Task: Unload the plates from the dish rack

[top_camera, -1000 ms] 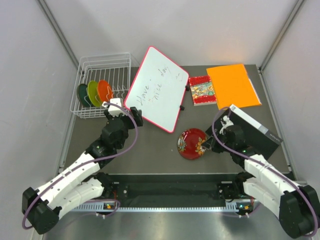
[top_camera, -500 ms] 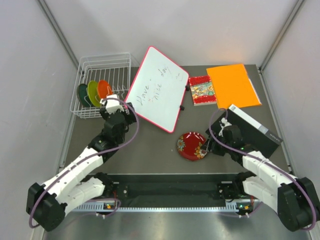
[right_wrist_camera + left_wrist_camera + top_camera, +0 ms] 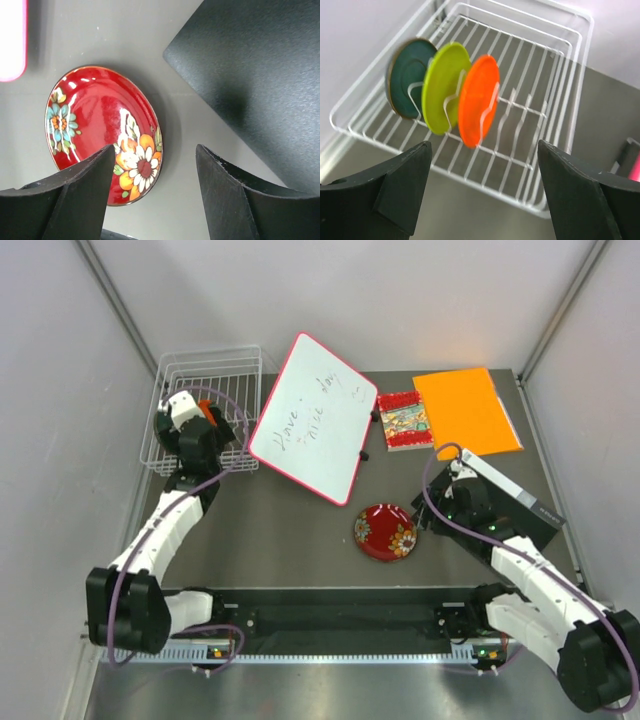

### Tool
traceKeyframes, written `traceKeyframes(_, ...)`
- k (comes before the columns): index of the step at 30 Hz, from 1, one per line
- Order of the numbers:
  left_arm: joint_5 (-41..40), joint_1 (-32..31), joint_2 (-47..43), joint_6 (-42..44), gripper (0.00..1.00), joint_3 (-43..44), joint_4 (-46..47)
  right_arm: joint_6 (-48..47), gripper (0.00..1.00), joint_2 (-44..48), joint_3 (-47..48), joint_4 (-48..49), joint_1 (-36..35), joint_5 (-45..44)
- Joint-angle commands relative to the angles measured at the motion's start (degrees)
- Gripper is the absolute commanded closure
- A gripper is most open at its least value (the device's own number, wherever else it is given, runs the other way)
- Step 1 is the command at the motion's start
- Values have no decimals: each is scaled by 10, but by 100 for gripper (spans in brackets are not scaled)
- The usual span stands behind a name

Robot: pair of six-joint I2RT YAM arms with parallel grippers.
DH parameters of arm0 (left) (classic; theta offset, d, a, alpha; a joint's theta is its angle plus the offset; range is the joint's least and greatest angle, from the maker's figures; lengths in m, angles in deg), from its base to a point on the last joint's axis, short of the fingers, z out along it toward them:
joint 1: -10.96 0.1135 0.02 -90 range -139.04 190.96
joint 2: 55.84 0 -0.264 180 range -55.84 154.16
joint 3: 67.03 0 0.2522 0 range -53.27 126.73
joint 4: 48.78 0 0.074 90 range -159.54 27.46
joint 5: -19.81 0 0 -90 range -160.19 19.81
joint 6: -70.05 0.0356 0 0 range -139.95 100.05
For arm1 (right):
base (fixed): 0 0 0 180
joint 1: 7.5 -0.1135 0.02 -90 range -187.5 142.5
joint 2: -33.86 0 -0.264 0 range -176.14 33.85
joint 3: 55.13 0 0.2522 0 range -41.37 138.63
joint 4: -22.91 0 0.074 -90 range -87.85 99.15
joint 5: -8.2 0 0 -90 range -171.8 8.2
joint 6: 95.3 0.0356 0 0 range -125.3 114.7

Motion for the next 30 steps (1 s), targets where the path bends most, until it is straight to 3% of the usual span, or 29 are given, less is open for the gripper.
traceKeyframes(1, 22, 50, 59, 22, 11, 48, 63, -17, 34, -3, 44, -4, 3, -22)
traceKeyframes(10, 91, 126, 179, -1, 18, 77, 112, -32, 34, -46, 71, 23, 3, -16)
traceKeyframes(14, 105, 132, 209, 6, 20, 86, 151, -38, 34, -78, 82, 42, 3, -12)
traceKeyframes(30, 129, 136, 317, 23, 36, 147, 157, -39, 34, -176, 91, 102, 3, 12)
